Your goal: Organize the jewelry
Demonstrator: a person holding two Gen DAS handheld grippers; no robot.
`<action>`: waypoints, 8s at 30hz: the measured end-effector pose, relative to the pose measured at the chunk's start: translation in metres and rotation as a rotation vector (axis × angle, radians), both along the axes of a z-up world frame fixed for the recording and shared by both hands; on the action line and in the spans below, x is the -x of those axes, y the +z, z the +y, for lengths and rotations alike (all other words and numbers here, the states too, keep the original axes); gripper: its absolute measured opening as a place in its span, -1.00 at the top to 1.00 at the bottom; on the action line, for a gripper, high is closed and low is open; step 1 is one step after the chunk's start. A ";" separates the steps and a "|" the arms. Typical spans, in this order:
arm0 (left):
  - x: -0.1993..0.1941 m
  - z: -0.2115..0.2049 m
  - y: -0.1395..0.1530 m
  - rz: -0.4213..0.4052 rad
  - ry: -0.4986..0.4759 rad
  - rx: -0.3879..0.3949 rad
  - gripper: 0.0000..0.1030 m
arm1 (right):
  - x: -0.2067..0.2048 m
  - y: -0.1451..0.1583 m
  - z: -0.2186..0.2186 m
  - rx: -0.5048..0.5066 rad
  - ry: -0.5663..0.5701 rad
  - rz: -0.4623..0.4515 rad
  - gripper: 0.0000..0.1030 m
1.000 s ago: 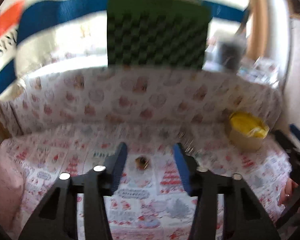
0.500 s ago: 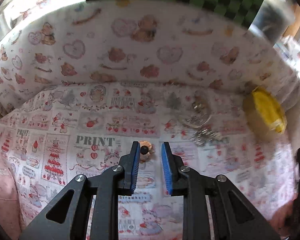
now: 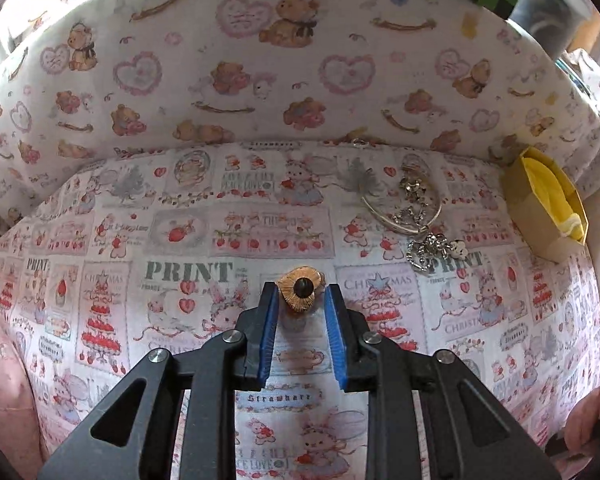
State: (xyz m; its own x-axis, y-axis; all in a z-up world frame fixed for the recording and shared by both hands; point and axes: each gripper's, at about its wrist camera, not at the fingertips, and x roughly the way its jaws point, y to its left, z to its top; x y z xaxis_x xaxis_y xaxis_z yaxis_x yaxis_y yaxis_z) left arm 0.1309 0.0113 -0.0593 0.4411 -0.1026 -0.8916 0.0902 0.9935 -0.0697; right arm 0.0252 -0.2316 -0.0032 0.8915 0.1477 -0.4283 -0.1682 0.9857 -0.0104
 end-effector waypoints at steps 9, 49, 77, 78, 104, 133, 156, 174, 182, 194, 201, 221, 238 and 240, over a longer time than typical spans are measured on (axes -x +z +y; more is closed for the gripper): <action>0.001 0.000 -0.004 -0.038 -0.030 -0.057 0.74 | -0.004 -0.004 -0.002 -0.014 0.010 0.043 0.04; 0.006 0.055 0.015 -0.256 0.110 -0.017 -0.07 | -0.113 -0.048 0.084 -0.054 0.232 0.446 0.87; 0.040 0.024 0.052 -0.325 -0.025 0.001 0.55 | -0.065 0.019 -0.005 -0.212 0.142 0.201 0.87; 0.048 0.022 0.063 -0.359 -0.037 0.008 0.55 | -0.065 0.024 -0.014 -0.239 0.133 0.192 0.87; -0.035 -0.186 0.057 -0.128 -0.290 0.278 0.54 | -0.110 -0.005 -0.148 -0.686 0.030 0.384 0.74; -0.055 0.010 0.058 -0.137 0.098 0.119 0.36 | -0.107 0.002 -0.115 -0.393 -0.087 0.334 -0.04; -0.096 -0.018 0.005 -0.110 0.071 0.071 1.00 | -0.106 0.006 -0.112 -0.402 -0.041 0.338 -0.06; -0.074 0.007 0.016 -0.051 0.074 0.016 0.50 | -0.105 0.004 -0.088 -0.329 -0.014 0.338 -0.06; -0.090 -0.001 -0.007 -0.025 0.089 0.045 0.50 | -0.106 0.006 -0.096 -0.330 -0.022 0.334 -0.06; -0.094 -0.034 -0.009 -0.049 0.010 -0.029 0.78 | -0.103 0.010 -0.093 -0.257 -0.063 0.296 -0.06; -0.051 -0.025 0.026 -0.154 0.000 -0.035 0.78 | -0.099 0.013 -0.084 -0.232 -0.045 0.280 -0.06; -0.004 0.023 0.031 -0.198 0.014 0.066 0.78 | -0.124 -0.026 0.049 -0.303 0.216 0.568 0.53; -0.005 0.036 0.019 -0.147 0.047 0.104 0.78 | -0.146 -0.054 0.090 -0.241 0.289 0.641 0.84; -0.002 0.034 0.022 -0.156 0.043 0.097 0.78 | -0.141 -0.050 0.083 -0.239 0.286 0.622 0.88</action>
State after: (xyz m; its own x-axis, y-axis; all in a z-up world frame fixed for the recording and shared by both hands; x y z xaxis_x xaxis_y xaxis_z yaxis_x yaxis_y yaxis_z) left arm 0.1327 0.0454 -0.0377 0.5793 -0.1629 -0.7987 0.0647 0.9859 -0.1541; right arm 0.1663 -0.1488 -0.0528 0.4055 0.4915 -0.7707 -0.3242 0.8657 0.3815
